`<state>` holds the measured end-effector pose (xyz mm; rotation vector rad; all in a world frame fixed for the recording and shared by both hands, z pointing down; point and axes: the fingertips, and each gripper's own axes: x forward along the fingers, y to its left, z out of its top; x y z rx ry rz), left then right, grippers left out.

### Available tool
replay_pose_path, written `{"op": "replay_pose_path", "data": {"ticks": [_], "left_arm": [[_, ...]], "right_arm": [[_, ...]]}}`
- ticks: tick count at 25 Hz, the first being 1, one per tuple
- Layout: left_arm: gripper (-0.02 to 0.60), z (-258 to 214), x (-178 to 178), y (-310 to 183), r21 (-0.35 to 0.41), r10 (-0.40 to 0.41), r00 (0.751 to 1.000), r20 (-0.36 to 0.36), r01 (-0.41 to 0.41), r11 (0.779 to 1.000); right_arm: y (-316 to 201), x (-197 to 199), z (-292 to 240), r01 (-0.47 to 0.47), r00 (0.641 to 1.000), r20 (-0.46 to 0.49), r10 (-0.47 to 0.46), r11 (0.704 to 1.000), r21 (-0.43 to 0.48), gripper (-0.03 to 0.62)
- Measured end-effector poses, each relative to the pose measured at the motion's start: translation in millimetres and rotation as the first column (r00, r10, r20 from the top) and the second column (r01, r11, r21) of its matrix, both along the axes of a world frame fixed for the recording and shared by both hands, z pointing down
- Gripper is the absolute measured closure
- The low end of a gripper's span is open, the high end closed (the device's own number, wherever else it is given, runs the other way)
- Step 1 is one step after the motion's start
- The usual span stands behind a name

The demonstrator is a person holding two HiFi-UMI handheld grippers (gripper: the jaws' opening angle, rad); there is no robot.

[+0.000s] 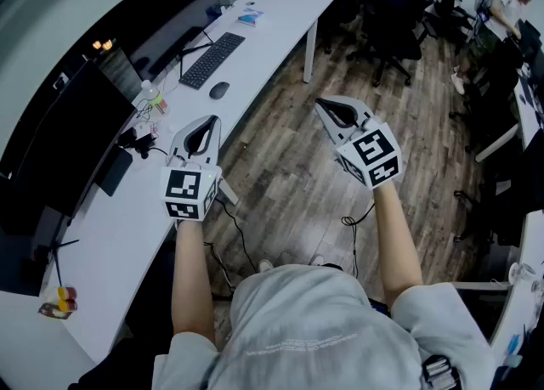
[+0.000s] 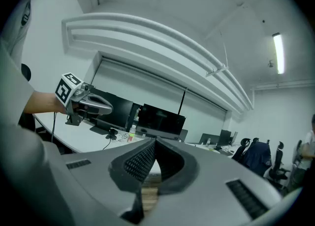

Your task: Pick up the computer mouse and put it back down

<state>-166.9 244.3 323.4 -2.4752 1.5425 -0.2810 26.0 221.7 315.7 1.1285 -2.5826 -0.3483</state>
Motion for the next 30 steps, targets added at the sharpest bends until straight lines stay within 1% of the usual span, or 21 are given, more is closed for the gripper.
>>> {"op": "replay_pose_path", "data": {"ticks": [6,9,14,17,20,21,23,28,30], "left_arm": [[0.568,8.8,16.4,-1.4,-0.026,-0.007,1.0,0.023,0.008,1.0],[0.568,11.9,25.2,-4.9,-0.038,-0.012,1.0,0.027,0.013,0.999],[0.566,21.8,30.3,-10.1,-0.062,-0.037,0.999,0.032,0.039,0.997],[0.566,26.1,41.2,-12.1,-0.07,-0.054,0.998,0.03,0.056,0.996],[0.563,29.6,49.3,-15.6,-0.081,-0.075,0.997,0.021,0.076,0.994],[0.548,30.2,50.6,-17.3,-0.084,-0.086,0.996,0.017,0.087,0.993],[0.421,31.1,53.1,-21.1,-0.09,-0.112,0.994,0.011,0.112,0.99],[0.384,28.3,65.4,-27.6,-0.082,-0.145,0.989,0.009,0.145,0.986],[0.383,26.4,71.2,-28.6,-0.079,-0.15,0.989,0.02,0.151,0.985]], "right_arm": [[-4.8,16.5,3.4,0.007,1.0,0.002,-0.007,1.0,0.005,0.592],[-10.1,27.0,3.0,-0.002,1.0,0.019,0.001,1.0,0.015,0.592],[-19.7,31.4,8.4,0.051,0.997,0.053,-0.05,0.999,-0.015,0.592],[-23.1,43.7,9.0,0.089,0.994,0.062,-0.087,0.996,-0.026,0.594],[-29.2,60.7,11.0,0.099,0.994,0.048,-0.098,0.995,-0.028,0.594],[-32.4,66.1,11.8,0.099,0.994,0.046,-0.098,0.995,-0.029,0.594],[-39.3,76.0,13.6,0.096,0.994,0.047,-0.095,0.995,-0.035,0.594],[-51.4,90.7,17.9,0.116,0.993,0.036,-0.114,0.992,-0.049,0.594],[-53.4,94.4,18.4,0.125,0.992,0.036,-0.123,0.991,-0.052,0.594]]}}
